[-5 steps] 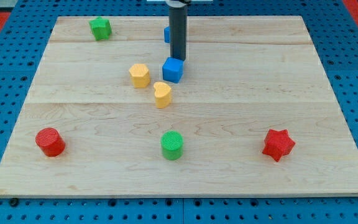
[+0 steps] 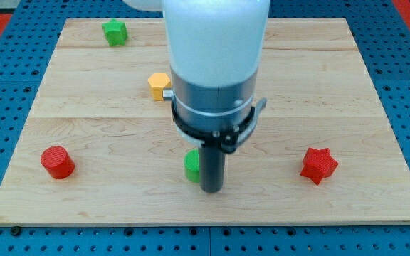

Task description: Push the green circle to the bottom right of the yellow heart

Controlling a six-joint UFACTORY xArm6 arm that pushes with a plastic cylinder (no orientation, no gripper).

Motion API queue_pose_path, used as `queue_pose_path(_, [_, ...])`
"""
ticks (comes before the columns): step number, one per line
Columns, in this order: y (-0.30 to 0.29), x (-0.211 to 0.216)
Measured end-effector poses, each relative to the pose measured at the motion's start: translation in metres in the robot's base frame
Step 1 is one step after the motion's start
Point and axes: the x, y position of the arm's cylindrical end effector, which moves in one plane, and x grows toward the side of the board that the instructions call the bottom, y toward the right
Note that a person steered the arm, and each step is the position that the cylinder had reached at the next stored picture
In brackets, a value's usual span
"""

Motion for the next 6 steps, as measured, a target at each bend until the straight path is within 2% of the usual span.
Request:
queue_pose_path(1, [-0.031,-0.011])
queue_pose_path(2, [-0.062,0.014])
queue_pose_path(3, [-0.062,-0.017])
queue_pose_path(6, [0.026,-0.110])
